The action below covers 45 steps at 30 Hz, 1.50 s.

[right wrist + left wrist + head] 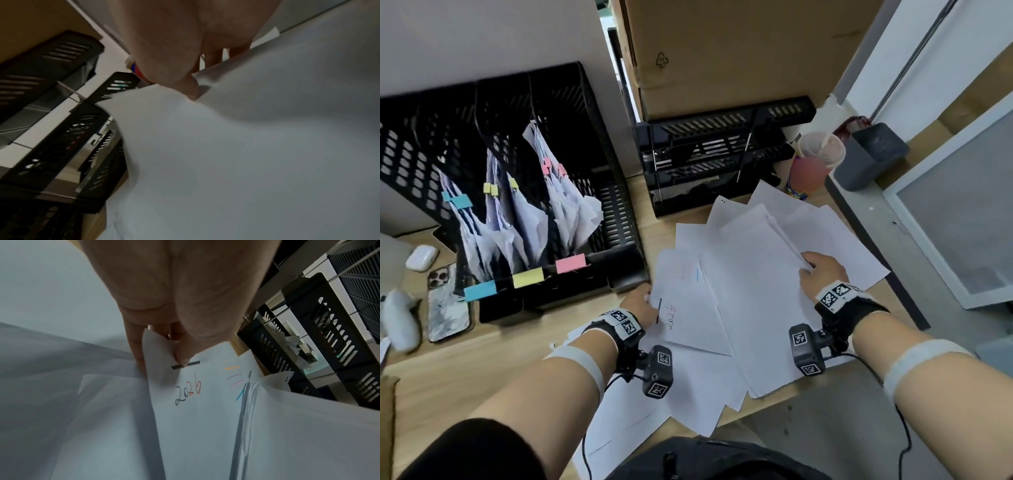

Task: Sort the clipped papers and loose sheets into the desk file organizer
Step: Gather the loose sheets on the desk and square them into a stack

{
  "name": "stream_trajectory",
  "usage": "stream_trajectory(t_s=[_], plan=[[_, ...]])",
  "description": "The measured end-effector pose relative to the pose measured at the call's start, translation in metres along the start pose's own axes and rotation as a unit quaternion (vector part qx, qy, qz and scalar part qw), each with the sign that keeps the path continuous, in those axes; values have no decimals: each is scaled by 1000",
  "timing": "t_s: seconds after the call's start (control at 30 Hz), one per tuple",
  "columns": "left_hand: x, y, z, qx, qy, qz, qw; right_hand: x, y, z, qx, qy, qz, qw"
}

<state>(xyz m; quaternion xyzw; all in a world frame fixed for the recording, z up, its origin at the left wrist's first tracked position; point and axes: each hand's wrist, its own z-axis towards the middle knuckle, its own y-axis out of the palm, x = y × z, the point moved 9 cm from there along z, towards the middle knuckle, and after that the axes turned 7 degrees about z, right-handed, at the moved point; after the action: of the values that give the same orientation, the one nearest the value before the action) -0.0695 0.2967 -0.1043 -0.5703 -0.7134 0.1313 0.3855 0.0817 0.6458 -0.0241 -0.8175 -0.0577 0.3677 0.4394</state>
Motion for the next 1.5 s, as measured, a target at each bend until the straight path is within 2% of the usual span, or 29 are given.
stream_trajectory(t_s=[0.17,0.3,0.4,0.47,0.53,0.63,0.7,0.8,0.9,1.0,1.07,1.23,1.37,1.5], plan=[[-8,-9,0,17,-6,-25,1000,-38,-2,11,-31,-98,-57,993],[-8,-11,-1,7,1,-39,999,-62,16,9,-68,-157,-46,984],[-8,-9,-7,-8,-6,-144,990,-77,39,4,-108,-178,-33,978],[-10,-6,-10,-18,-24,-248,968,-85,58,1,-136,-181,-57,972],[-10,-4,-15,-20,-26,-271,962,-89,74,0,-148,-177,-75,970],[0,-6,-20,-10,47,-151,987,-92,92,-3,-158,-169,-64,971],[6,-10,-24,22,84,-86,992,-93,99,-4,-165,-167,-55,971],[23,-26,-32,60,141,-82,985,-93,96,-1,-164,-149,-60,973],[52,-50,-43,60,215,-62,973,-93,85,0,-183,-118,5,976],[91,-82,-61,81,302,-22,949,-104,73,-5,-207,-115,88,968],[115,-106,-73,107,343,9,933,-117,56,-8,-178,-136,136,965],[164,-153,-110,156,401,132,893,-144,2,-15,-55,-187,186,963],[196,-175,-140,203,432,214,852,-158,-31,-34,-23,-194,197,961],[217,-194,-169,262,462,238,813,-172,-55,-61,25,-229,228,946]])
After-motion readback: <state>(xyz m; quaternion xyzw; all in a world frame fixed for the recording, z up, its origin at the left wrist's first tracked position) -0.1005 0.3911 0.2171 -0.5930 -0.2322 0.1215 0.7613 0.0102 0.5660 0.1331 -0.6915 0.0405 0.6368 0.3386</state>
